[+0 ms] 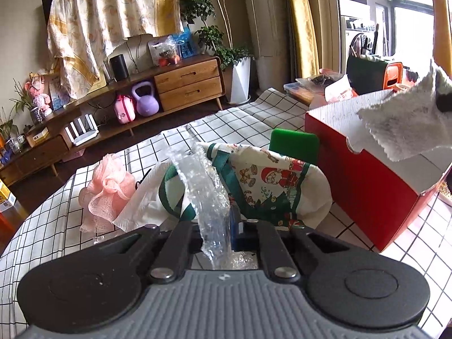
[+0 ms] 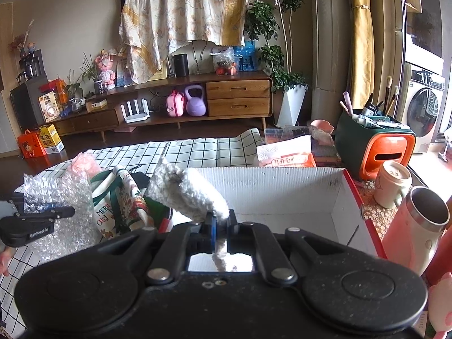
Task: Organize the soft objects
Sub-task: 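Lift and carry the knitted cloth and bubble wrap over the red box with both tools, then open the right tool to drop the cloth while the left tool releases the bubble wrap into the box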
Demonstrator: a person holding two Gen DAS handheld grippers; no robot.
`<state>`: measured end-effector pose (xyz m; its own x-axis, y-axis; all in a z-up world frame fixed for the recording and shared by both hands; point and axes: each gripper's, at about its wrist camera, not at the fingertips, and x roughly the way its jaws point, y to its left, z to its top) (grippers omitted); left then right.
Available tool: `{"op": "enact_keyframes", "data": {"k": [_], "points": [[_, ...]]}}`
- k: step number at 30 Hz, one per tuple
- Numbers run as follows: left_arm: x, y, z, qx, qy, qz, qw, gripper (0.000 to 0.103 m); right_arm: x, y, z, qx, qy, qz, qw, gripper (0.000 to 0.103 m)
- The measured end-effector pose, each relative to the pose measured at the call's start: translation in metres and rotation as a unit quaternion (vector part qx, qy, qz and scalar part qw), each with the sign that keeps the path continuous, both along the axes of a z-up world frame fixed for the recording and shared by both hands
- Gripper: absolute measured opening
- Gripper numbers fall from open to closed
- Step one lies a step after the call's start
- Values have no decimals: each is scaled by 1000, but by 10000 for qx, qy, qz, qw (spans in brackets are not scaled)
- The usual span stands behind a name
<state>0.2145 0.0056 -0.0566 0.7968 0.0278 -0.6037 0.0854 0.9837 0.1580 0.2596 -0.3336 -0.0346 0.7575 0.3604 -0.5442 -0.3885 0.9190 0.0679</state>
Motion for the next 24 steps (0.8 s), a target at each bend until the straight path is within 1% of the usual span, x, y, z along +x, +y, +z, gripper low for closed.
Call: {"op": "enact_keyframes", "data": {"k": [4, 7, 11, 16, 19, 24], "points": [[-5, 4, 12, -155, -44, -61, 9999, 5, -3, -5, 0, 2, 1, -50, 10000, 5], [-11, 8, 28, -429, -100, -65, 9990, 5, -5, -12, 4, 25, -37, -94, 9999, 5], [-17, 5, 56, -781, -214, -224, 9965, 5, -7, -21, 10, 51, -105, -174, 9998, 5], [-17, -17, 86, -1060, -349, -563, 9922, 5, -10, -33, 16, 60, -156, -310, 9994, 5], [-10, -36, 95, -1240, -333, -796, 9885, 5, -11, -40, 20, -33, -195, -408, 9990, 5], [7, -76, 102, -1383, -336, -1149, 9831, 5, -9, -52, 21, -79, -226, -567, 9981, 5]]}}
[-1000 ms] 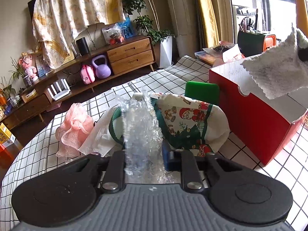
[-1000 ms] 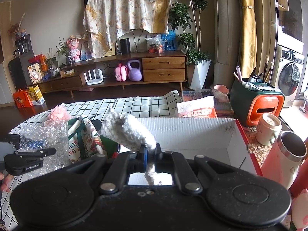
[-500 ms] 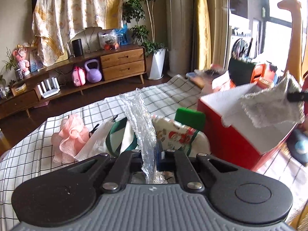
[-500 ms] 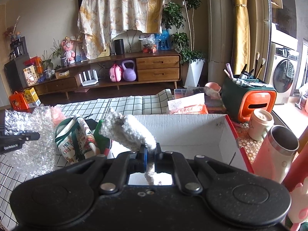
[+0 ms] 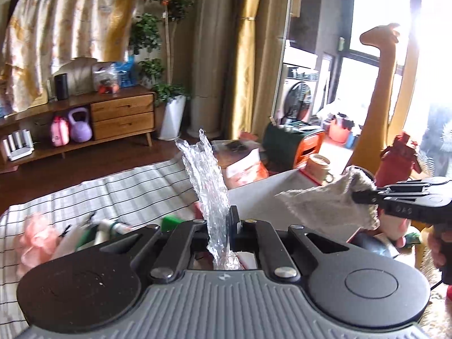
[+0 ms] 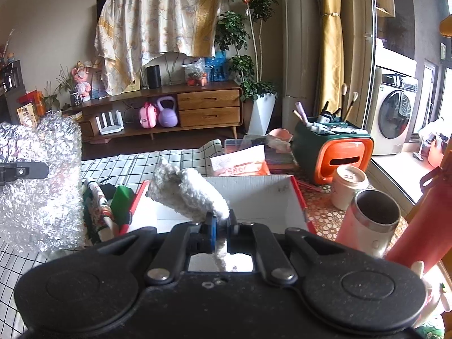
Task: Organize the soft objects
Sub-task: 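Open the right tool to drop the cloth while the left tool releases the bubble wrap into the box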
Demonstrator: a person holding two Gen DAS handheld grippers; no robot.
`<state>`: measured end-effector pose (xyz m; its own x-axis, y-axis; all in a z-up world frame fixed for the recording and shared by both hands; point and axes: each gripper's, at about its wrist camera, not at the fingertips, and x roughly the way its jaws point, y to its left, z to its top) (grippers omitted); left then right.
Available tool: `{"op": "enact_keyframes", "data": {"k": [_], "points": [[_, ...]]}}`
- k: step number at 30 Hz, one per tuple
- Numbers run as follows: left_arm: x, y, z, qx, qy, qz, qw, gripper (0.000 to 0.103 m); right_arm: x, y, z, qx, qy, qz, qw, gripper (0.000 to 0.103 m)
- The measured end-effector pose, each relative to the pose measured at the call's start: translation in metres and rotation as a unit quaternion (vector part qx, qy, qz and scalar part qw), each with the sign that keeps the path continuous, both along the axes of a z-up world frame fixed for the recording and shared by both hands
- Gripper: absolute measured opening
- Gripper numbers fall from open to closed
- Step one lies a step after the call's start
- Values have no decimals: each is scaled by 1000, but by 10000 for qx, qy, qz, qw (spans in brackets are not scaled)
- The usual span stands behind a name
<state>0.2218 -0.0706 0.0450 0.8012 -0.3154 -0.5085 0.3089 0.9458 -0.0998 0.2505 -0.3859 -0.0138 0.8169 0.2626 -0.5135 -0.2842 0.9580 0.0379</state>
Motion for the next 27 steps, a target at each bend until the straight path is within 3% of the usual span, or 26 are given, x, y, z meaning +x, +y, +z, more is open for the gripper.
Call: {"op": "enact_keyframes", "data": {"k": [11, 27], "points": [[56, -69, -19, -436, 318, -369, 9979, 5, 20, -19, -19, -62, 146, -367, 9992, 5], [122, -110, -97, -238, 1048, -393, 9934, 5, 69, -18, -71, -373, 562, -727, 9951, 6]]}}
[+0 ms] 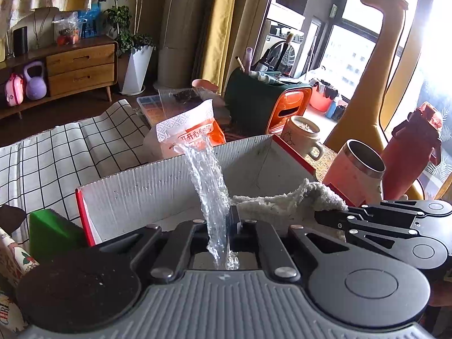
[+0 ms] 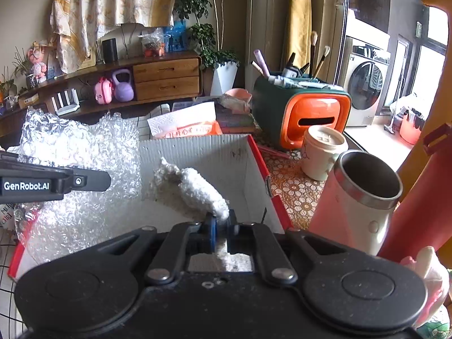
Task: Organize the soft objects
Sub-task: 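Open the right tool to drop the cloth while the left tool releases the bubble wrap into the box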
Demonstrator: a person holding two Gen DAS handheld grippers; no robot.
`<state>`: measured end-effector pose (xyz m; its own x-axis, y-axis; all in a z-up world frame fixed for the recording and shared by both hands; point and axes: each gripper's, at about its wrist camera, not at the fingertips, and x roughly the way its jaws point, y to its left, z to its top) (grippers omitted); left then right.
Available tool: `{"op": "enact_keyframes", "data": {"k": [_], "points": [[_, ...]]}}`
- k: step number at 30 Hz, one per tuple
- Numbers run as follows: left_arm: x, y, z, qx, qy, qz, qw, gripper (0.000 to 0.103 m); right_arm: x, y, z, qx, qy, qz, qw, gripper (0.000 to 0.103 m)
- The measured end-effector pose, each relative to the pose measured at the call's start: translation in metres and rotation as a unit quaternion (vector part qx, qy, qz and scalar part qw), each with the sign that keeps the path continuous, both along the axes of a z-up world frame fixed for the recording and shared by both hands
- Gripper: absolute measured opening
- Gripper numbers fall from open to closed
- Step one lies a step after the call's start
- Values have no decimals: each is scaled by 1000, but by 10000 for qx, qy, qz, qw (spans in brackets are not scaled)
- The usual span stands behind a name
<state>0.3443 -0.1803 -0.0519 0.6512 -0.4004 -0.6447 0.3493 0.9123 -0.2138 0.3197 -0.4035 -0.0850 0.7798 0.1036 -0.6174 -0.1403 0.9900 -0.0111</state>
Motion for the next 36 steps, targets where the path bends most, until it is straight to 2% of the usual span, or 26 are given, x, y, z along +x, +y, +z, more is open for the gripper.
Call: {"op": "enact_keyframes", "data": {"k": [3, 7, 14, 18, 22, 29, 32, 34, 36], "points": [[7, -4, -9, 25, 149, -85, 9998, 5, 5, 4, -8, -5, 152, 122, 9998, 7], [17, -15, -23, 175, 562, -235, 9980, 5, 6, 12, -14, 80, 443, 506, 9977, 10], [22, -27, -45, 548, 1219, -577, 9893, 5, 4, 23, -24, 91, 746, 764, 9942, 18], [18, -30, -46, 836, 1241, -532, 9873, 6, 6, 23, -27, 238, 939, 805, 9920, 21], [14, -28, -41, 930, 1152, -533, 9875, 6, 5, 21, -24, 336, 975, 861, 9909, 34], [8, -20, -28, 949, 970, -391, 9900, 11, -1, 19, -14, 367, 907, 926, 9909, 47], [7, -15, -23, 902, 961, -335, 9907, 31, -6, 18, -11, 334, 863, 953, 9911, 53], [5, -12, -20, 839, 917, -307, 9918, 69, -8, 16, -7, 315, 823, 963, 9914, 57], [2, -9, -15, 798, 830, -257, 9930, 72, -10, 15, -4, 312, 789, 959, 9918, 60]]}}
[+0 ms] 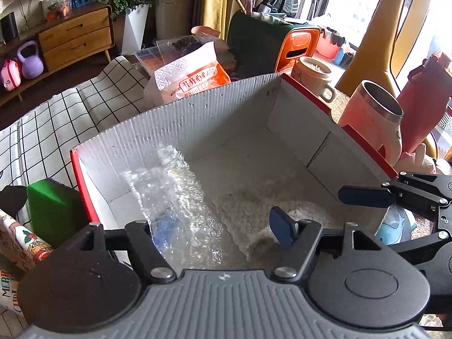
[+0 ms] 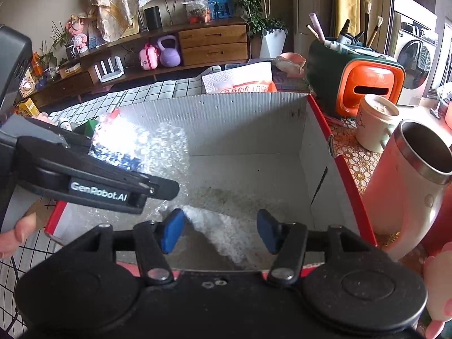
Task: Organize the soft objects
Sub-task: 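Open the right tool to drop the cloth while the left tool releases the bubble wrap into the box, then move both open tools back over the remaining items on the table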
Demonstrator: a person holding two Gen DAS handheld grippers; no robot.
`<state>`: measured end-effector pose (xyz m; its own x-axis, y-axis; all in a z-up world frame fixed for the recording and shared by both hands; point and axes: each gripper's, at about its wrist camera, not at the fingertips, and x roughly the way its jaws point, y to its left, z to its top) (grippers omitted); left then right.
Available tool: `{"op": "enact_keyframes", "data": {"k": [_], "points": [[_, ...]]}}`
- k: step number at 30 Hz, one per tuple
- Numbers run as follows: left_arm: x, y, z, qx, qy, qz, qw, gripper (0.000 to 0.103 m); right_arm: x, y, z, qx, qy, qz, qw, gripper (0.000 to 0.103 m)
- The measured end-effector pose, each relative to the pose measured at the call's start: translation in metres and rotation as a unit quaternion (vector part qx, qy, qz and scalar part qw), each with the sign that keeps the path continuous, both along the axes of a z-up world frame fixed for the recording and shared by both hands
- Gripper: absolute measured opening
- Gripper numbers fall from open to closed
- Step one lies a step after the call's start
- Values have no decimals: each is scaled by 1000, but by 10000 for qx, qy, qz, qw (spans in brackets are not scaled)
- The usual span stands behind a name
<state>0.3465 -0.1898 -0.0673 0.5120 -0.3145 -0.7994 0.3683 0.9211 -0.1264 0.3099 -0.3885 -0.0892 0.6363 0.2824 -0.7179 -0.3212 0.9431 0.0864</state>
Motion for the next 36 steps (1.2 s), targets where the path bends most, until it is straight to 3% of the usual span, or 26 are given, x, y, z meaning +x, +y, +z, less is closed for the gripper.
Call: {"op": "enact_keyframes", "data": {"k": [9, 12, 14, 17, 21, 28, 36], "points": [[-17, 15, 23, -40, -189, 24, 9998, 72, -17, -7, 21, 77, -252, 8, 9997, 78], [-24, 17, 28, -34, -235, -98, 9997, 80, -22, -7, 28, 71, -335, -2, 9994, 83], [-26, 19, 31, -87, -219, -109, 9997, 82, -27, -6, 33, 65, -396, 3, 9992, 84], [-32, 25, 40, -491, -240, -157, 9984, 82, -35, -6, 39, 94, -474, 9, 9988, 85], [-39, 26, 52, -722, -405, -192, 9964, 99, -45, -8, 47, 138, -568, 19, 9983, 88], [-57, 34, 72, -753, -694, -166, 9946, 100, -51, -10, 56, 146, -633, 29, 9979, 92], [-90, 71, 101, -615, -1007, -16, 9930, 100, -71, 0, 75, 208, -802, 153, 9964, 97]]}}
